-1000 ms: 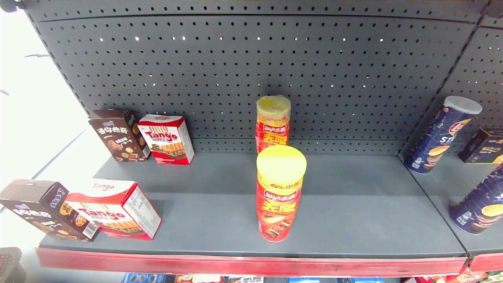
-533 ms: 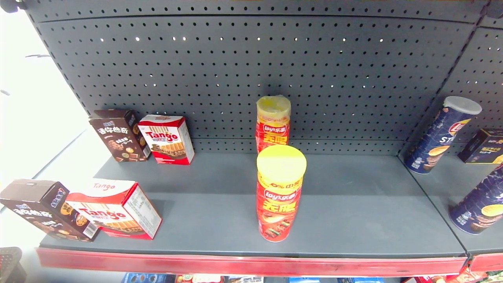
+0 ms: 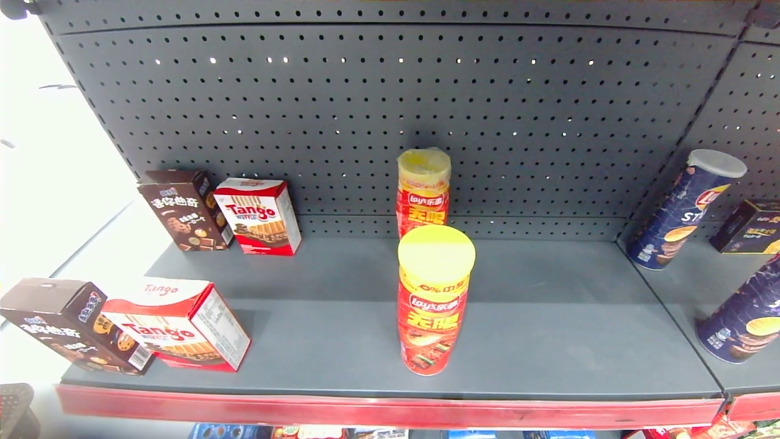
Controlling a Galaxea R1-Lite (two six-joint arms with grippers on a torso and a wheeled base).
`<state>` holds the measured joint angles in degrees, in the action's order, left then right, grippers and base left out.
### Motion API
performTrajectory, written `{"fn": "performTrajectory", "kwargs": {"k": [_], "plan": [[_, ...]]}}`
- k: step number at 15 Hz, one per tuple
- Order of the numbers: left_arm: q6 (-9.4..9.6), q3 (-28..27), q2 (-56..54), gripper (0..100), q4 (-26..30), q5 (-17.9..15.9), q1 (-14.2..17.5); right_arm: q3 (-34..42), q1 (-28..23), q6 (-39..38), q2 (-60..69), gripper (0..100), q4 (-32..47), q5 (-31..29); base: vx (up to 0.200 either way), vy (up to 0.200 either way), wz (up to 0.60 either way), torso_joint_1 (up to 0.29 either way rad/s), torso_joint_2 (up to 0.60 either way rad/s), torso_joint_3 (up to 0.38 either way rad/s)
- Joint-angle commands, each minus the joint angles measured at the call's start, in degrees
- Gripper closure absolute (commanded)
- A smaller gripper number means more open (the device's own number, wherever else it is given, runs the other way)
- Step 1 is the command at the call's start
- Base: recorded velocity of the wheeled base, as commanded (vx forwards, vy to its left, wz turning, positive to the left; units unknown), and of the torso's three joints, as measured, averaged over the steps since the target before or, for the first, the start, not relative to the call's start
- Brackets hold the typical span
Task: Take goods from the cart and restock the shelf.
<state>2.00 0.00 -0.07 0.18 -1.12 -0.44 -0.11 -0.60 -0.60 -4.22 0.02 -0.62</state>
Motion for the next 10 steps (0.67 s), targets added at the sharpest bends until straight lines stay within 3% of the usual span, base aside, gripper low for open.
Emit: {"fn": "performTrajectory", "kwargs": {"k": [1,10], "plan": [[-0.07,0.00,0.07,0,-0.01,0.07,0.00,0.02,1.48,0.33,1.67,0,0.06,1.68,0.000,0.000,0.00,0.000,0.00,0.000],[-1.30,0.00,0.07,0,-0.09,1.03,0.09,0.02,0.42,0.51,3.34,0,-0.02,0.71,0.000,0.000,0.00,0.000,0.00,0.000]]}}
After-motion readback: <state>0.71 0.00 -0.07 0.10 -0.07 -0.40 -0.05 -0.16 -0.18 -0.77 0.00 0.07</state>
